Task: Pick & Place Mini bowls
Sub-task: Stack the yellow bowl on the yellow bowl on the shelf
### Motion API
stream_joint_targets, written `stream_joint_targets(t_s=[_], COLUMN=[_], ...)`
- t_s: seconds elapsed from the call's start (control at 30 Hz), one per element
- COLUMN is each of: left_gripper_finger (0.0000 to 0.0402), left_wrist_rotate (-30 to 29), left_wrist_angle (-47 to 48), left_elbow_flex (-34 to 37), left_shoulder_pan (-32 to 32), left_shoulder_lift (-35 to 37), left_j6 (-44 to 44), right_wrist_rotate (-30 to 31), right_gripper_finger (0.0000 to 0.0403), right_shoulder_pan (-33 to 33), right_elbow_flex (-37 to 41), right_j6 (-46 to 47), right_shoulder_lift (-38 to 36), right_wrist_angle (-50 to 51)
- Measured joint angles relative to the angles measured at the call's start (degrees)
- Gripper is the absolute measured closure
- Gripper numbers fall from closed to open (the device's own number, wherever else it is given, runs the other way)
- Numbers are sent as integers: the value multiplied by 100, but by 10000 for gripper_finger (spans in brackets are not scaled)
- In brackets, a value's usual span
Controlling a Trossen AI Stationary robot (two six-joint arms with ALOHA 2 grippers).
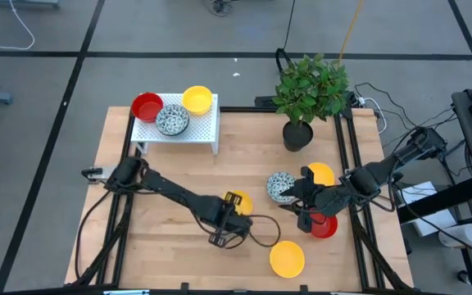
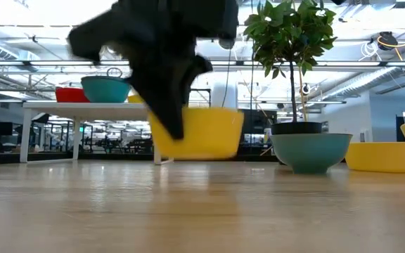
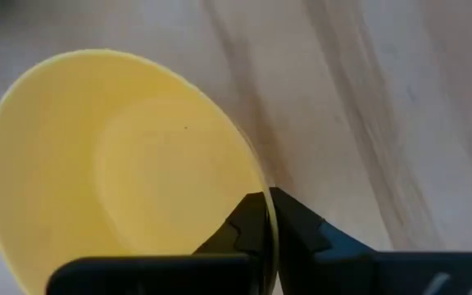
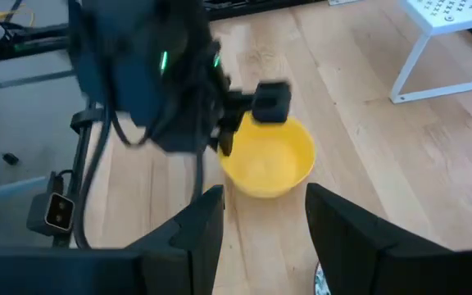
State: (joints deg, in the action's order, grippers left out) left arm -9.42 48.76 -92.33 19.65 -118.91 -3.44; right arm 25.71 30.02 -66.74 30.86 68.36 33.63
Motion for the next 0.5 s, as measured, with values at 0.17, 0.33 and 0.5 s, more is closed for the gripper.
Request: stream_joint_targets(t_s=[0.17, 0.33, 0.5], left_gripper_finger=[394, 385, 394], left_wrist_rotate=[60, -178, -928], left_wrist_angle=[11, -41, -91], left_elbow_flex=[-2, -2, -4], left_shoulder_pan=[-385, -1022, -1872], left_shoulder_lift=[806, 1711, 2513], left_j6=[385, 548, 548], right_wrist_rotate=[-2, 1, 2], right_gripper_finger=[243, 243, 243], right_shoulder_pan=[-65, -327, -754], right_elbow_flex=[0, 0, 0], right_j6=[-309, -698, -1251], right_shoulder_lift=[-34, -209, -497], right_wrist_angle=[2, 3, 41])
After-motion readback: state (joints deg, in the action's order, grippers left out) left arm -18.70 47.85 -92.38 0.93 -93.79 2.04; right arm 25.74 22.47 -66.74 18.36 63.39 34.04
